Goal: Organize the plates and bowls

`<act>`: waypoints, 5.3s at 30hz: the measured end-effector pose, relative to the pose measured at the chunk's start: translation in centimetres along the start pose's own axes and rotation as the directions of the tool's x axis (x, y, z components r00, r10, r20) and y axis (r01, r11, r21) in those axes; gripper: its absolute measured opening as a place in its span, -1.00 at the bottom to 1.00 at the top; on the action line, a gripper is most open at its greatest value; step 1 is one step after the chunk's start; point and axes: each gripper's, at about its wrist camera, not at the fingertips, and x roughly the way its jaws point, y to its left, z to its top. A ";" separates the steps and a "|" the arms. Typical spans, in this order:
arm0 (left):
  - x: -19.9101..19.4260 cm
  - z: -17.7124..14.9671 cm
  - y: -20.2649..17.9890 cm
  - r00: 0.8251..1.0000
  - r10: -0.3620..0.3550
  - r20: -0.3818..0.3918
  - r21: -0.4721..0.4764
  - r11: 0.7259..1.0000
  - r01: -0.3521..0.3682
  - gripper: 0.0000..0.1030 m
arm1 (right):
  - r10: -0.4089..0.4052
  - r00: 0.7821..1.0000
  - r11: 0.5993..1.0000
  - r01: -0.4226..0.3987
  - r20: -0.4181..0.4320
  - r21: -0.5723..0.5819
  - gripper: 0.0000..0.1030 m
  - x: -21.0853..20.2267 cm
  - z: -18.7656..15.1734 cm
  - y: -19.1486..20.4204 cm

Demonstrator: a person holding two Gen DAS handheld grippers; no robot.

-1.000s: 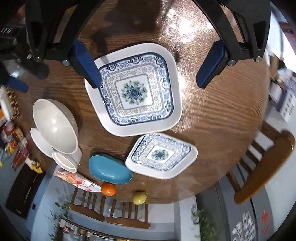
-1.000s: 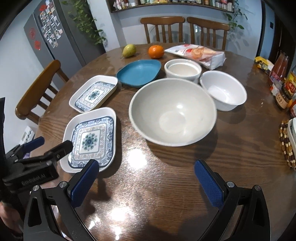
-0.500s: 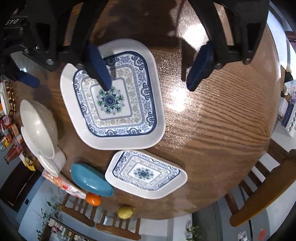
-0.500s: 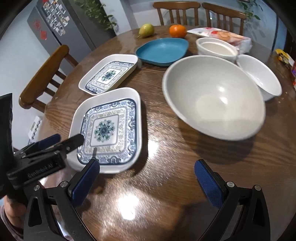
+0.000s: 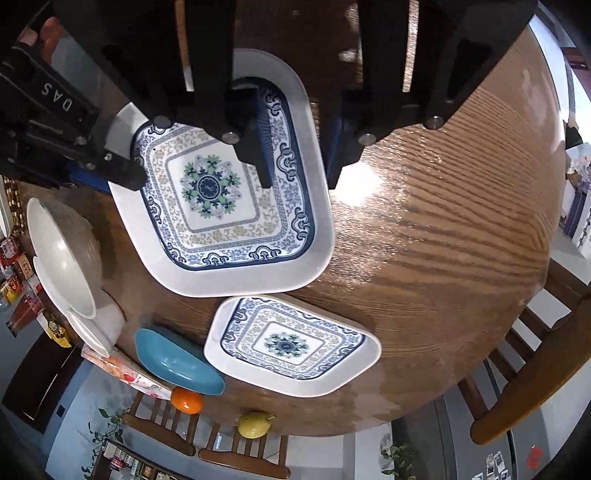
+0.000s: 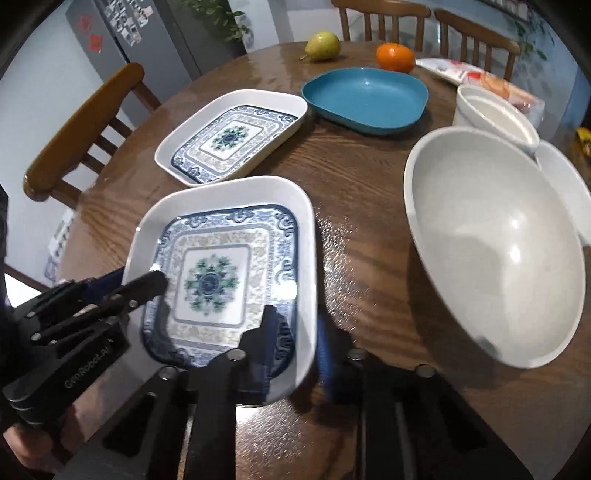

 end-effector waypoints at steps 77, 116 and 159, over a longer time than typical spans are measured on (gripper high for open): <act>-0.6 16.7 3.3 0.981 0.125 0.148 0.153 0.977 -0.147 0.97 | 0.064 0.975 0.988 -0.092 0.213 0.124 0.24 -5.6 9.8 0.9; 4.0 13.8 4.3 0.996 0.026 0.087 0.172 0.984 -0.041 -0.62 | 0.039 0.992 0.990 -0.054 0.116 0.130 -0.70 3.5 11.0 1.8; -6.8 0.7 8.0 0.977 0.157 0.146 -0.028 0.988 -0.154 -0.62 | 0.194 0.975 0.980 -0.190 0.107 -0.054 -0.70 -3.3 1.5 9.0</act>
